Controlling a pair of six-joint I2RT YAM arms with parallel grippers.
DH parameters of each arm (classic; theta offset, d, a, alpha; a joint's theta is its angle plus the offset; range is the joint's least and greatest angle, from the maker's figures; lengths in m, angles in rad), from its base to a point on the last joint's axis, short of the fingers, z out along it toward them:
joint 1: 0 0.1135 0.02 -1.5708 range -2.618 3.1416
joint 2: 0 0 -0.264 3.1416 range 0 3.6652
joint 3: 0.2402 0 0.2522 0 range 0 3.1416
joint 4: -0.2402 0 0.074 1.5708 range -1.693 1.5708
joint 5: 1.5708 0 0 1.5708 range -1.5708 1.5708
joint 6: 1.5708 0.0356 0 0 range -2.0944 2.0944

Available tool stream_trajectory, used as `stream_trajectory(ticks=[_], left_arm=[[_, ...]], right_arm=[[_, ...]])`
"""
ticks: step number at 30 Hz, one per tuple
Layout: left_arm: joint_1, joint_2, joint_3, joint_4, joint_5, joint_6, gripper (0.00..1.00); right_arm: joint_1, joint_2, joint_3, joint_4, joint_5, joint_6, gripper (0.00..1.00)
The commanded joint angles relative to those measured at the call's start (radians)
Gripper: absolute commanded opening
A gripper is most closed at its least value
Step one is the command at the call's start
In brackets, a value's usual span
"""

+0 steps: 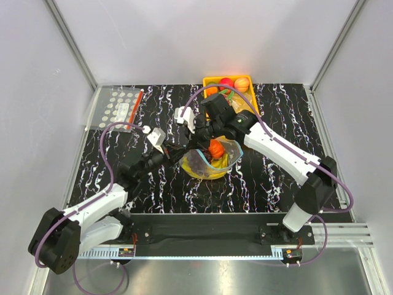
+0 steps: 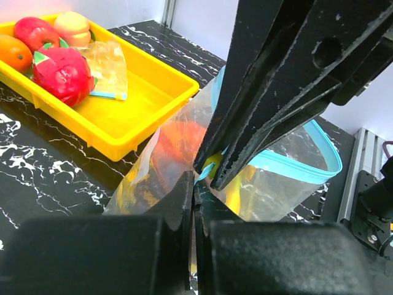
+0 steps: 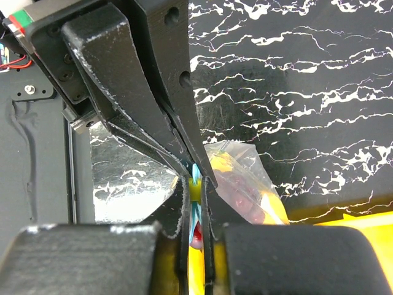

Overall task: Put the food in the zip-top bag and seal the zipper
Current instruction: Zip the zipper food storage bag at the center of the board.

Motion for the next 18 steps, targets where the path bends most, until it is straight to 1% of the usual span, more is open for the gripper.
stream_trajectory(ticks=[1,4,7,10,13,15,18], left_arm=[[0.022,0.006,0.051,0.108,-0.003,-0.03,0.0],[0.038,0.009,0.044,0.123,-0.012,-0.054,0.0],[0.068,0.008,0.031,0.12,-0.061,-0.099,0.0],[0.125,0.003,-0.014,0.199,-0.081,-0.175,0.0],[0.162,0.0,-0.045,0.221,-0.086,-0.209,0.0],[0.17,-0.008,-0.051,0.212,-0.106,-0.212,0.0],[0.183,-0.046,-0.062,0.154,-0.182,-0.209,0.0]], right_arm=[[0.012,-0.013,0.026,-0.003,-0.003,0.001,0.03],[0.012,-0.019,0.019,0.004,0.014,0.014,0.0],[0.012,-0.007,0.035,-0.015,0.04,0.044,0.0],[0.012,-0.003,0.035,-0.042,0.08,0.058,0.0],[0.012,-0.007,0.013,-0.046,0.113,0.063,0.0],[0.012,-0.012,0.003,-0.046,0.12,0.067,0.0],[0.014,-0.029,-0.025,-0.041,0.152,0.087,0.0]])
